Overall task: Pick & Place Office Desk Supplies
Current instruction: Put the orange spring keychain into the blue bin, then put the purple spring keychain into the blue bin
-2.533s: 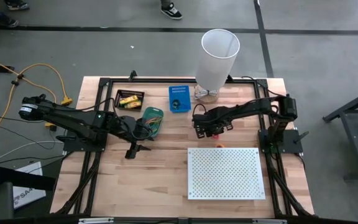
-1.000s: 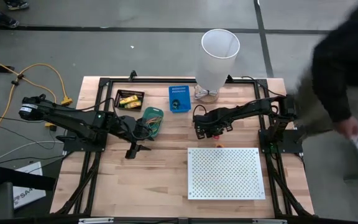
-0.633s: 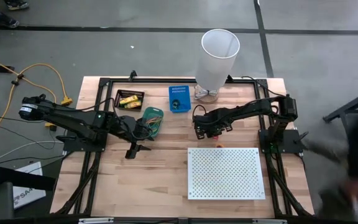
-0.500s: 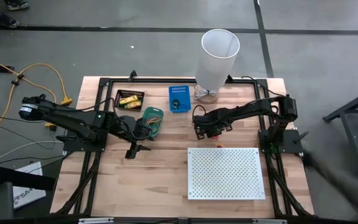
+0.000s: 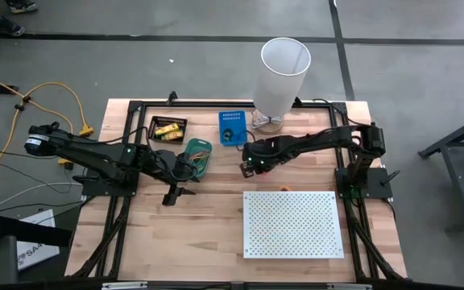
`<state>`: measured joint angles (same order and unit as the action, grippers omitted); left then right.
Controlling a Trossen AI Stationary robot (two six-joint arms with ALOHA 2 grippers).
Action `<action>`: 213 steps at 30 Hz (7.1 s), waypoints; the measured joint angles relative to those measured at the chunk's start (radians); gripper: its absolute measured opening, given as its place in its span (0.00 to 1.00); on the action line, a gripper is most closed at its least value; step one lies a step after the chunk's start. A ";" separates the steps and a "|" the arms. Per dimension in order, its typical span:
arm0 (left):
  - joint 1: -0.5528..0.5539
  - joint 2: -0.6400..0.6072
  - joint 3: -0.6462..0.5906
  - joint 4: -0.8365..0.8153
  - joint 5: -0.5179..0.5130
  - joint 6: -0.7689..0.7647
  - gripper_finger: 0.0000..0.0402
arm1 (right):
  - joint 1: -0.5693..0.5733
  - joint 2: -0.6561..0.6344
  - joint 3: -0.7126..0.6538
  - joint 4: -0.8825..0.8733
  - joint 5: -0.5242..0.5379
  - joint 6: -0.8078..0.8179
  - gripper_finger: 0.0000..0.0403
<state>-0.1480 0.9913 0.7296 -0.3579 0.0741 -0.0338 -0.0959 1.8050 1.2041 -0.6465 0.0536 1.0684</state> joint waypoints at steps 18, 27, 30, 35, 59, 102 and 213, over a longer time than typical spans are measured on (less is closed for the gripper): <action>0.000 0.000 0.000 0.000 0.000 0.000 0.52 | 0.023 0.000 0.094 0.248 -0.027 -0.132 0.04; 0.000 0.000 0.000 0.000 0.000 0.000 0.52 | -0.013 0.000 0.094 0.434 0.048 -0.253 0.04; 0.000 0.000 0.000 0.000 0.000 0.000 0.52 | -0.028 0.000 0.094 0.463 0.092 -0.325 0.04; 0.000 0.000 0.000 0.000 0.000 0.000 0.52 | -0.050 0.014 0.094 0.501 0.164 -0.439 0.04; 0.000 0.000 0.000 0.009 0.000 0.000 0.52 | -0.140 0.199 0.153 0.519 0.328 -0.506 0.04; 0.000 0.000 0.000 0.009 0.000 0.000 0.52 | -0.139 0.193 0.153 0.656 -0.120 -0.490 0.20; 0.000 0.000 0.000 0.023 0.000 0.000 0.52 | 0.120 0.046 0.153 -0.555 -0.031 0.636 0.20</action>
<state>-0.1481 0.9909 0.7296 -0.3347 0.0742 -0.0338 0.0243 1.8510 1.3567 -1.2015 0.0230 1.7041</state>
